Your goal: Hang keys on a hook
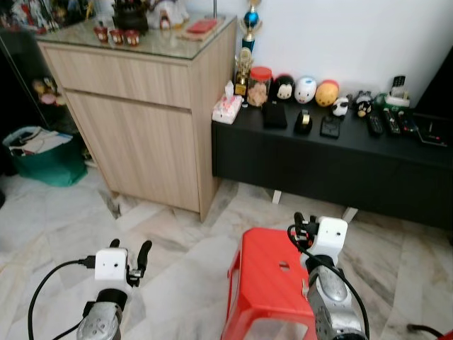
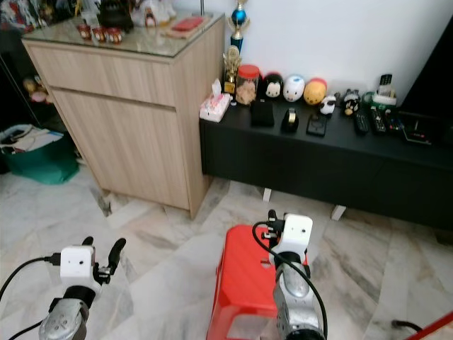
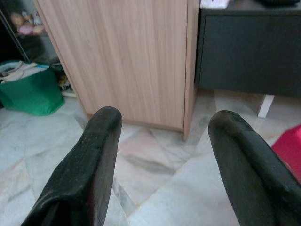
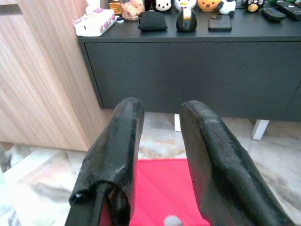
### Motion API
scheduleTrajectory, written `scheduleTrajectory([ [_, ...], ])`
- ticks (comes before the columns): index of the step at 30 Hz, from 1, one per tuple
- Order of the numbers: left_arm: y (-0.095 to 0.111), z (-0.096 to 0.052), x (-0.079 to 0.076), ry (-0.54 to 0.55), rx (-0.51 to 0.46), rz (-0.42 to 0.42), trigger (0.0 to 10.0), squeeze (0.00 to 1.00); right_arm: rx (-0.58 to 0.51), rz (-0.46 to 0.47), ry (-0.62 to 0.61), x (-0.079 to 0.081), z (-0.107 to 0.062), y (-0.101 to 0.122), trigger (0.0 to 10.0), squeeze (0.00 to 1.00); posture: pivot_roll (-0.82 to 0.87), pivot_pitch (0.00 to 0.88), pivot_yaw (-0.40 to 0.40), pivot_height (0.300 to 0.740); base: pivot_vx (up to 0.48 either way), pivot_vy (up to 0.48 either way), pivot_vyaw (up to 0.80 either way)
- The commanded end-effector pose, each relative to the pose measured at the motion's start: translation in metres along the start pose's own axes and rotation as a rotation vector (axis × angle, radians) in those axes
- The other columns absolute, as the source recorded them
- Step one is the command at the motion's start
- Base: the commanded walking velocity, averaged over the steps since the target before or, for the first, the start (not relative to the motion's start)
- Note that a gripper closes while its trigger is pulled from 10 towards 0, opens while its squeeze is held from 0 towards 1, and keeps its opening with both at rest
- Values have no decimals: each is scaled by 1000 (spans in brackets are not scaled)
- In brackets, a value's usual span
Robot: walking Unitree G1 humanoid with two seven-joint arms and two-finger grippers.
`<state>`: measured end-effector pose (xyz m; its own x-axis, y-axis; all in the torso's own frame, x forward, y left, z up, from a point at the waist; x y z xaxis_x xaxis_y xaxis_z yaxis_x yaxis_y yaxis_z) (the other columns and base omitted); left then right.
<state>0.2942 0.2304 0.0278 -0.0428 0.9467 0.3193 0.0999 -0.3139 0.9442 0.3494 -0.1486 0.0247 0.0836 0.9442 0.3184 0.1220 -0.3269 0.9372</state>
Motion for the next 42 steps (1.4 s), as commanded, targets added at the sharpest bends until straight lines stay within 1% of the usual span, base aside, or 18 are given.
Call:
scheduleTrajectory([
  [1,-4,-1,-1,-6,20,1,10000,0,12,2,0,0,0,-2,10000,0,104,0,-44,655,0,0,0],
  [7,-2,0,-2,1,19,-5,10000,0,53,7,25,6,1,-11,10000,0,114,0,-52,655,0,0,0],
  [11,-1,0,-2,6,18,-1,10000,0,61,8,35,8,2,-12,10000,0,114,0,-54,655,0,0,0],
  [16,5,5,-4,8,2,-10,10000,0,96,-4,50,11,4,-17,10000,0,114,0,-59,655,0,0,0],
  [20,6,5,-5,9,-1,-15,10000,0,76,9,69,13,4,-13,10000,0,115,0,-60,655,0,0,0],
  [25,5,5,-6,8,2,-20,10000,0,78,2,62,9,5,-12,10000,0,115,0,-61,655,0,0,0],
  [27,5,6,-6,8,6,-23,10000,0,90,-8,52,5,6,-13,10000,0,115,0,-63,655,0,0,0],
  [30,5,6,-5,11,8,-26,10000,0,106,-13,46,3,7,-15,10000,0,114,0,-62,655,0,0,0],
  [33,4,7,-5,13,9,-28,10000,0,106,-16,47,2,8,-15,10000,0,115,0,-63,630,0,0,0],
  [36,4,7,-6,10,12,-30,10000,0,89,-8,46,-1,8,-11,10000,0,115,0,-63,630,0,0,0],
  [42,2,7,-7,5,22,-34,10000,0,91,-15,38,-3,8,-11,10000,0,114,0,-62,630,0,0,0],
])
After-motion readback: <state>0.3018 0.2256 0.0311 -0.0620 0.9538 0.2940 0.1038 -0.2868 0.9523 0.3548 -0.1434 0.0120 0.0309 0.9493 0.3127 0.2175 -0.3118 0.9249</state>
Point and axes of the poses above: a point about 5 cm out from each wrist's last joint towards the gripper, its own z axis pointing out of the wrist towards the gripper, its own y axis along the axis of the wrist's last joint, x = y × z, the point moved 6 cm from there along z, pointing out of the wrist towards the gripper, and after that the axes turned 11 degrees about z, right-handed, at the moved point
